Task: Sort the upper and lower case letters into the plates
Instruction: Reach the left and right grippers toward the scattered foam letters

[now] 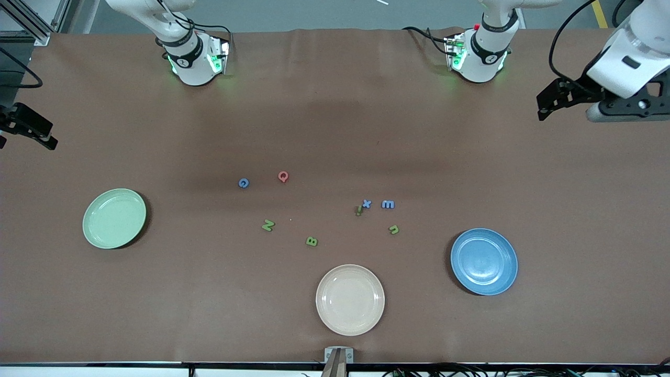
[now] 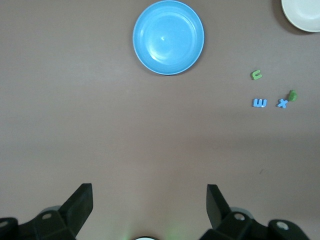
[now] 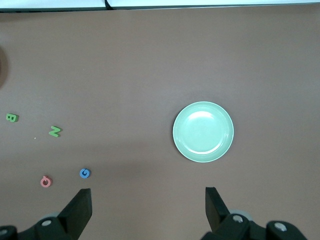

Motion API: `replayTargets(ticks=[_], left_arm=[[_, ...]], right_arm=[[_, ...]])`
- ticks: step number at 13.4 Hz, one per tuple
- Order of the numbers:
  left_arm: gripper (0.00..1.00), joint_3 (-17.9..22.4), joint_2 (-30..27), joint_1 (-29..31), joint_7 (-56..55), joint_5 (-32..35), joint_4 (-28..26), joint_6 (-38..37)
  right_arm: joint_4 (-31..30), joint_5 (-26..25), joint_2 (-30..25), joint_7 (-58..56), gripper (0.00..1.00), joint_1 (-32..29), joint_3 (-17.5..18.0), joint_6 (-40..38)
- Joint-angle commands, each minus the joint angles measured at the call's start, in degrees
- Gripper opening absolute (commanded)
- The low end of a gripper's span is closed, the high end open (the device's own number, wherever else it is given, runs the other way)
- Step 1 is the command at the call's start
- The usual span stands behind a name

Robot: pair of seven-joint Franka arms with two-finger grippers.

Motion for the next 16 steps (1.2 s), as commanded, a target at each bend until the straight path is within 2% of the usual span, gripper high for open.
replayTargets(ticks=[1,4,6,9,11,13,16], left_arm=[[1.00,-3.6,5.0,-1.2,-1.2,-0.3,1.7,2.8],[1.00,-10.2,10.2,-1.4,-13.8,-0.7,-1.6,11.8],[1.00,-14.1,15.1,-1.9,-19.1,-0.3,-5.3,22.3],[1.00,-14.8,23.1,-5.7,-24.1,0.7,-8.9,35.5],[0.99,-14.6,29.6,-8.9,-31.2,7.8,-8.2,41.1],[0.97,-14.9,35.7,-10.1,-39.9,15.1,-7.4,46.4],[0.86,-14.8,41.4,-12.2,-46.1,19.5,-5.9,48.7]], right_arm=[[0.3,0.7,0.6,0.7,1.00,0.0,0.1,-0.4],[0.3,0.7,1.8,0.7,1.00,0.4,0.1,-0.4],[0.3,0.8,3.4,0.7,1.00,1.2,0.1,-0.3],[0.1,0.8,7.2,0.8,1.00,4.3,0.1,0.3],[-0.4,2.0,9.7,1.1,1.00,5.9,0.2,2.0],[-1.0,3.8,14.8,9.6,1.00,9.4,0.2,6.2],[-3.9,4.9,20.0,24.3,1.00,16.7,0.2,15.5]])
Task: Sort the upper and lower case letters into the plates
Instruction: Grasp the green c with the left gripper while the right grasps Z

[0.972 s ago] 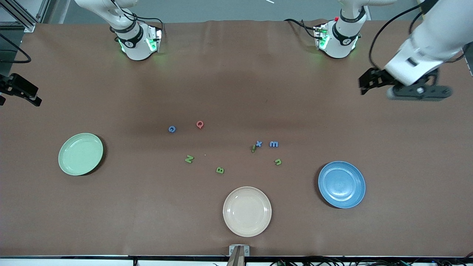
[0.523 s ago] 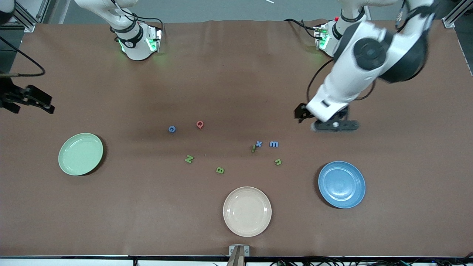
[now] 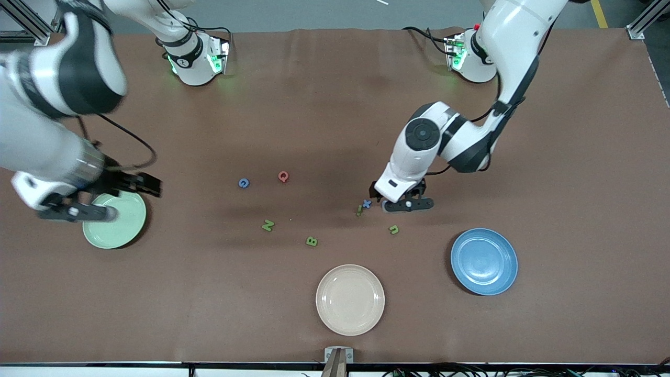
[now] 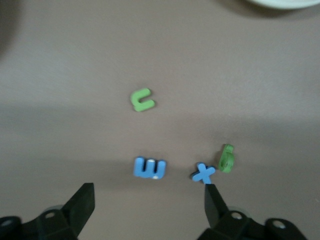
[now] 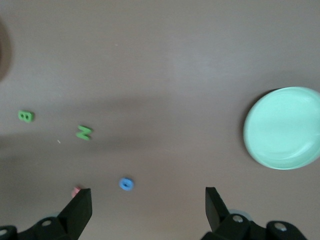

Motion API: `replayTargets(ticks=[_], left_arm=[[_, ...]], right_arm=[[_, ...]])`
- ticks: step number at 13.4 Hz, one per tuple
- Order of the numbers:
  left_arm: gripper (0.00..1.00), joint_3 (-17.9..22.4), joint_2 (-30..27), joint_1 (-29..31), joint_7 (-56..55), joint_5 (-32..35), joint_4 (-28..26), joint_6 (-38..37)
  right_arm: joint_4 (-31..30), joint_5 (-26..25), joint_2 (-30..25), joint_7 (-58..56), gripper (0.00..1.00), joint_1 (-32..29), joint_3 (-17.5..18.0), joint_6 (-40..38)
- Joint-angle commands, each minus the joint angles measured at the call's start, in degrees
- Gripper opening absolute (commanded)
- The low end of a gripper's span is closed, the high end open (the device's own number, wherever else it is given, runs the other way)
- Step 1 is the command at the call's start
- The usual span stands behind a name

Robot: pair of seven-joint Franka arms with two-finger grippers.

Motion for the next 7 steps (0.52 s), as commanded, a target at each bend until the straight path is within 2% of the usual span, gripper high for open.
replayTargets(ticks=[1,7], left_arm=[[0.83,0.1,4.1,-0.6,-3.0,3.2,2.7,0.2],[0.71,0.1,7.7,-0.6,-2.9,6.6,2.7,1.9]], right_arm=[[-2.5,0.4,4.2,11.9,1.00,6.1,-0.5,7.9],[-2.8,1.7,16.0,27.1,1.00,12.6,-0.5,24.7]])
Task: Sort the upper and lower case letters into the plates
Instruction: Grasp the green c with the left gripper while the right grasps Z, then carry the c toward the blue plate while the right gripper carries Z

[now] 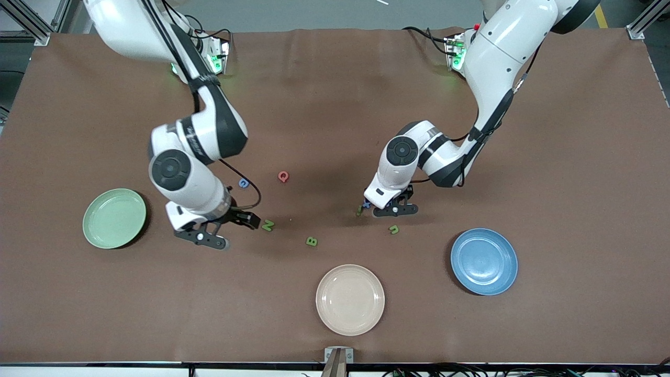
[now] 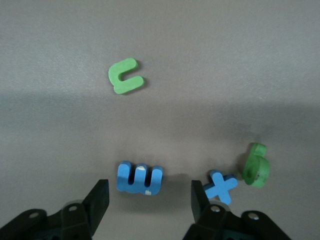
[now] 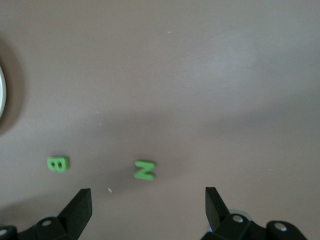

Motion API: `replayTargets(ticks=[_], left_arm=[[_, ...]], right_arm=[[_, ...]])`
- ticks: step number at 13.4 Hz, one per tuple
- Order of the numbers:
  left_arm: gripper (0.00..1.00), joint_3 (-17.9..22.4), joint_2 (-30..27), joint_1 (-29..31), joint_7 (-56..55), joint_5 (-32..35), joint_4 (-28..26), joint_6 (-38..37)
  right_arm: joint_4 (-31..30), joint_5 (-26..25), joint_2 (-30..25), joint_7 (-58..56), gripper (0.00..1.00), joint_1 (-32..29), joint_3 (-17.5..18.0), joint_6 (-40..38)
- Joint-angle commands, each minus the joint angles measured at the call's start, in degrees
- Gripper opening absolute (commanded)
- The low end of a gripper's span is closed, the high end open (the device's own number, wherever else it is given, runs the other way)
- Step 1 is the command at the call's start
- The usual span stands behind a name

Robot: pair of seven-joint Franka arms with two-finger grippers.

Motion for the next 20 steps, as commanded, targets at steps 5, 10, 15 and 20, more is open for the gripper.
replayTargets(ticks=[5,10,15,20], left_arm=[[0.57,0.2,1.3,0.1,-0.9,2.1,0.6,0.4],[0.11,0.2,0.7,1.3,-0.4,2.2,0.8,0.0],[0.01,0.1,-4.8,11.3,0.5,2.2,1.9,-0.7],[0.03,0.2,-2.8,19.8,9.0,2.2,6.1,-0.7]], right_arm=[[0.1,0.9,7.4,4.4,1.00,1.9,-0.6,6.6],[0.3,1.1,10.7,4.4,0.88,2.7,-0.6,7.6],[0.2,4.6,12.5,4.3,0.79,4.0,-0.5,8.1],[-0.6,4.7,13.0,3.7,0.75,3.9,-0.5,7.9]])
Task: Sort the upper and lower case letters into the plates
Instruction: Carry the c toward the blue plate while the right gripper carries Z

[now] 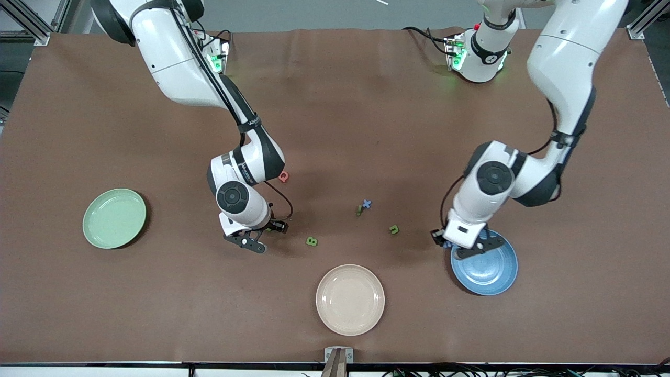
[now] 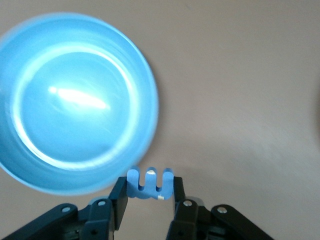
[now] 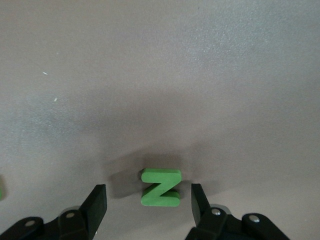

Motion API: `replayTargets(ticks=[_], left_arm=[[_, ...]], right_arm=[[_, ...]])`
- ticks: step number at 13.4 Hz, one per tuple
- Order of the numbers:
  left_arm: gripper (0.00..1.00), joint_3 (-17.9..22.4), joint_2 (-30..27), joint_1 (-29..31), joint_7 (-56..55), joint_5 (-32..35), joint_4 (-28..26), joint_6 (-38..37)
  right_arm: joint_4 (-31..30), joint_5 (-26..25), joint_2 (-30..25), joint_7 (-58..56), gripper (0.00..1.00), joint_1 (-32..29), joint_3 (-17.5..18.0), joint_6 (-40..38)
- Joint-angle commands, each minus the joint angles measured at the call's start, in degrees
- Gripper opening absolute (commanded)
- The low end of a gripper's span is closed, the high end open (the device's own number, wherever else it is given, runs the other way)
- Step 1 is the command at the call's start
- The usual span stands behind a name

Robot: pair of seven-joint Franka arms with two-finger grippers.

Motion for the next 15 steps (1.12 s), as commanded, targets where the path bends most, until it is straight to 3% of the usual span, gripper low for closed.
replayTargets(ticks=[1,3,4,5,6,7,11,13,15], left_arm=[[0.04,-0.3,2.1,3.7,6.6,1.2,1.7,-0.7],[0.08,-0.3,3.3,6.9,11.8,1.2,1.8,-0.7],[0.17,-0.3,3.8,7.1,12.2,1.1,1.8,-0.7],[0.44,-0.3,4.3,7.2,11.9,1.1,1.8,-0.6],[0.79,-0.3,4.3,7.2,11.6,0.8,1.7,-0.6],[1.00,-0.4,4.0,7.1,12.0,0.8,1.7,-0.6],[1.00,-2.6,2.4,4.2,8.1,0.3,1.8,-3.0],[1.00,-4.6,2.5,2.0,-0.1,0.3,2.2,-3.4],[1.00,-4.8,3.3,-2.7,-8.3,0.2,3.4,-3.4]], right_arm=[[-1.2,0.9,0.0,-0.3,0.75,-0.2,-0.4,0.4],[-1.2,0.9,0.0,-0.4,0.72,-0.3,-0.4,0.5],[-1.2,0.9,0.0,-0.4,0.68,-0.1,-0.4,0.5],[-1.2,0.9,0.0,-0.4,0.64,-0.1,-0.4,0.5],[-1.2,0.9,0.0,-0.4,0.59,-0.1,-0.4,0.5],[-1.2,0.9,0.0,-0.4,0.54,0.0,-0.4,0.5],[-1.2,0.9,0.0,-0.4,0.30,0.4,-0.4,0.4],[-1.2,0.8,-0.1,-0.4,0.19,0.4,-0.4,0.4],[-1.0,0.3,-0.6,-1.3,0.15,-0.3,-0.5,0.0]])
